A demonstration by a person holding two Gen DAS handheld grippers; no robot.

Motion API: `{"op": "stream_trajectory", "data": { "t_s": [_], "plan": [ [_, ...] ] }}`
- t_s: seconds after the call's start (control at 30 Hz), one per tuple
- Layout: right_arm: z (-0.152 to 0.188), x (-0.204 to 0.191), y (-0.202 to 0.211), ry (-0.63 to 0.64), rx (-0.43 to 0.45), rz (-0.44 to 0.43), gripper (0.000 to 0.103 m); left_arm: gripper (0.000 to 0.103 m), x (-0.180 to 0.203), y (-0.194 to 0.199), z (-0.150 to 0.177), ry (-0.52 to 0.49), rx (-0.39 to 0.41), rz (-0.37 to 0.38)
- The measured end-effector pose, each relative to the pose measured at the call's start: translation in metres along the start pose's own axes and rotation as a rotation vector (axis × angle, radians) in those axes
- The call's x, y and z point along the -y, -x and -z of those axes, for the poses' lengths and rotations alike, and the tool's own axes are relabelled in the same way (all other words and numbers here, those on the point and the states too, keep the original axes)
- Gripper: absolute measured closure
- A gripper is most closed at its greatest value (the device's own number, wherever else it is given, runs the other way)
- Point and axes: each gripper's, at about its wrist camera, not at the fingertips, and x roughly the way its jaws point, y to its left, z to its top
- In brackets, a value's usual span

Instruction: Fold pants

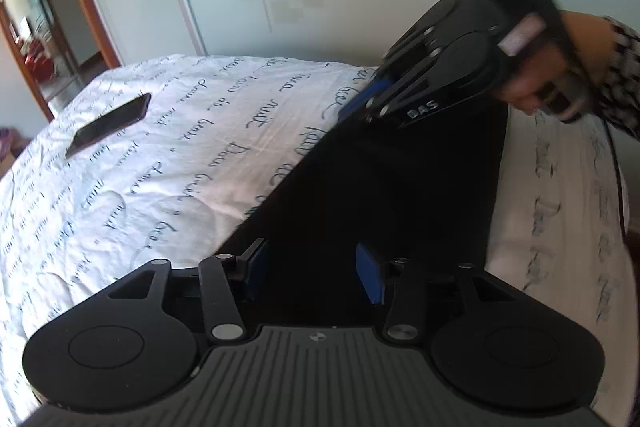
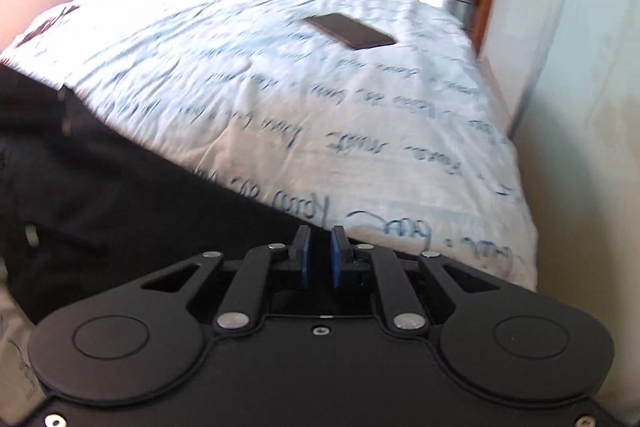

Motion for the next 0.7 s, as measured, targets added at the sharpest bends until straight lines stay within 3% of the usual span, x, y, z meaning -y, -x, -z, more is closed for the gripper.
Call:
{"op": "stream_trajectory", "data": {
  "t_s": [0.13, 0.23, 0.4, 0.53, 0.7],
  "plan": [
    [0.016, -0.004, 0.024, -0.015, 0.030, -0.005, 0.095, 0.040, 0.022, -0.006, 0.001, 0.046, 0.002, -0.024],
    [0.029, 0.000, 0.008, -0.021, -0.032, 0.048, 0.095, 0.040, 0.030, -0.005, 0.002, 0.087, -0.007, -0.051],
    [0.024, -0.010, 0.016, -0.096, 0.059, 0.096, 0.094, 0.039, -0.003, 0.022, 0.031, 0.222, -0.044, -0.179],
    [0.009, -0.050, 0.013, -0.060, 0.109, -0.052, 0.094, 0.037, -0.057, 0.047, 0.069, 0.353, -0.111, -0.362],
    [-0.021, -0.122, -0.028, 0.087, 0.072, -0.244, 0.094, 0.037, -0.113, 0.058, 0.103, 0.478, -0.196, -0.557]
  ]
}}
